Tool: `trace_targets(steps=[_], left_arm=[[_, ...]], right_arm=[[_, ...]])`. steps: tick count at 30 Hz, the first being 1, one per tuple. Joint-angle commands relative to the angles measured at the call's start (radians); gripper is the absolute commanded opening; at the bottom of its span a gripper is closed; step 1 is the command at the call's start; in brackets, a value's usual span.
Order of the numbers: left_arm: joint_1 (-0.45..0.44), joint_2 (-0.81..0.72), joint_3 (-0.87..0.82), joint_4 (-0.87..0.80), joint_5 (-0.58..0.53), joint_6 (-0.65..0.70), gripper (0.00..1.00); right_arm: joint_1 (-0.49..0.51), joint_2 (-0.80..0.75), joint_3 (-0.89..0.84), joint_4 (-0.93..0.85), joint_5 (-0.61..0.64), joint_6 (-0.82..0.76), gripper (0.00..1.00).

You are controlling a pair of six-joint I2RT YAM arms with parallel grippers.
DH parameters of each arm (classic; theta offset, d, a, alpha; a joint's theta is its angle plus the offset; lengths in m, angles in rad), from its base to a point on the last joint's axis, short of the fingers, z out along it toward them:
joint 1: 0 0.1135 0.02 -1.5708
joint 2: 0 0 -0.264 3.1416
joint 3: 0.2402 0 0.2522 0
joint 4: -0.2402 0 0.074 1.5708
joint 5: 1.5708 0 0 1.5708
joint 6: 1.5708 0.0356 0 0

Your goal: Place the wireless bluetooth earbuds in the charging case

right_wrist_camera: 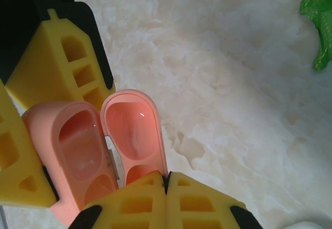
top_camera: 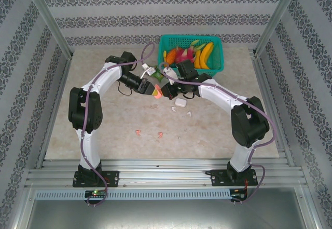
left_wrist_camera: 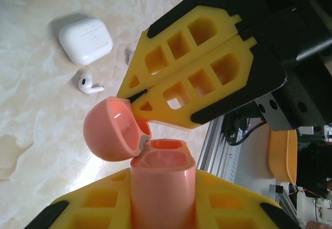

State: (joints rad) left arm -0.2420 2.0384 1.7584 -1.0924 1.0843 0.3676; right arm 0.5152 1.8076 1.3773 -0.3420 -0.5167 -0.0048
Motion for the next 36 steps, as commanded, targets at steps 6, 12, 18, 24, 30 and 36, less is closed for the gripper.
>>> trace_targets(steps=[6, 12, 18, 24, 30, 36], left_arm=[[-0.005, -0.012, -0.034, 0.066, 0.024, -0.027, 0.08], [0.057, -0.143, -0.197, 0.364, 0.004, -0.232, 0.0], [0.118, -0.29, -0.348, 0.636, -0.13, -0.447, 0.0], [0.142, -0.399, -0.456, 0.769, -0.266, -0.534, 0.0], [0.197, -0.518, -0.597, 0.989, -0.392, -0.653, 0.0], [0.255, -0.603, -0.678, 1.135, -0.513, -0.744, 0.0]], right_arm=[[-0.019, -0.036, -0.009, 0.024, -0.007, 0.046, 0.26], [-0.021, -0.159, -0.093, 0.016, 0.036, 0.16, 0.38], [0.088, -0.235, -0.162, -0.014, 0.187, 0.327, 0.44], [0.27, -0.187, -0.15, -0.066, 0.382, 0.537, 0.49], [0.424, -0.046, -0.085, -0.136, 0.548, 0.72, 0.54], [0.529, 0.12, 0.017, -0.181, 0.598, 0.813, 0.56]])
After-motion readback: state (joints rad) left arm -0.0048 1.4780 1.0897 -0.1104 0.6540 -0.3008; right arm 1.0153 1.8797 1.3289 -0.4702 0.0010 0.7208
